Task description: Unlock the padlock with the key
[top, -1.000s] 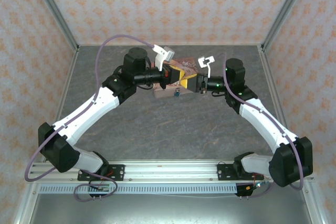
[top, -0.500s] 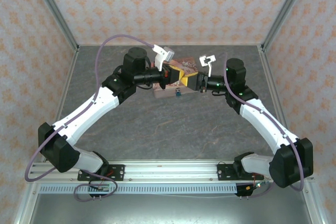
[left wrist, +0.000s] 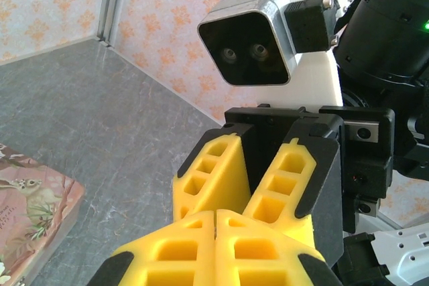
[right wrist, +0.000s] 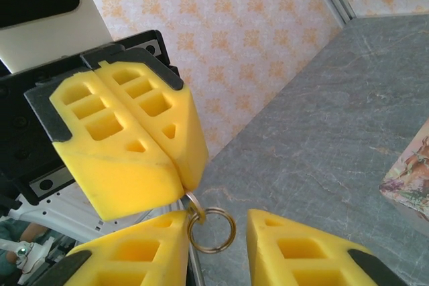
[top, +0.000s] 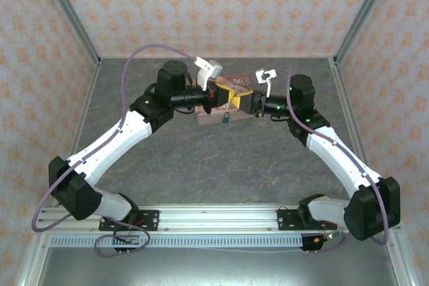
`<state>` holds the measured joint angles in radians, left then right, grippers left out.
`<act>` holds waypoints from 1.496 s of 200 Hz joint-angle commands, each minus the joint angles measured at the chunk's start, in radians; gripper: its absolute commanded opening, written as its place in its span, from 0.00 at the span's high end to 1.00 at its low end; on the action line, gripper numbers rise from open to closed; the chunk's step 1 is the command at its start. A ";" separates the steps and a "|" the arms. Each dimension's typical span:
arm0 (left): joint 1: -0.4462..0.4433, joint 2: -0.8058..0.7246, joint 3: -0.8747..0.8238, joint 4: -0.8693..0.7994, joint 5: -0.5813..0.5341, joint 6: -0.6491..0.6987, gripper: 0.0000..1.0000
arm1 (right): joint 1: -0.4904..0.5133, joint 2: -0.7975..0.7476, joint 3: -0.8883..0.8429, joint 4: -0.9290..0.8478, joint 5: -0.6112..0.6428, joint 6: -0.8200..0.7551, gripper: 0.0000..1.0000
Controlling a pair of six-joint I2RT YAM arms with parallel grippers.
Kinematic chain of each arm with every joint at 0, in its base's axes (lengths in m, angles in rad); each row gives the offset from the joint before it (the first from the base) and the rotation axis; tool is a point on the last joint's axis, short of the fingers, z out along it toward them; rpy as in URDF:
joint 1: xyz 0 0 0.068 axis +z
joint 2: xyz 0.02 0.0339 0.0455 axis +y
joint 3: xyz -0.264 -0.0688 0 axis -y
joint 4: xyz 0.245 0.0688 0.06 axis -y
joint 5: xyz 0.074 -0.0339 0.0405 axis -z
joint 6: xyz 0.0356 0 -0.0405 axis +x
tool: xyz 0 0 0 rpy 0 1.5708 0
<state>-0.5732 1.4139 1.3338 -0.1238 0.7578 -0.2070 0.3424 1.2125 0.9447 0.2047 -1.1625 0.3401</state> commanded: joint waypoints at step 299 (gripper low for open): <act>0.139 -0.074 -0.134 0.016 -0.390 -0.201 0.22 | -0.009 -0.078 -0.025 -0.161 0.291 -0.082 1.00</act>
<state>-0.4858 1.3304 1.2266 -0.0792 0.5400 -0.3107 0.3397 1.1645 0.9329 0.0727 -0.9894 0.2756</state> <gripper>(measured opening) 0.770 0.041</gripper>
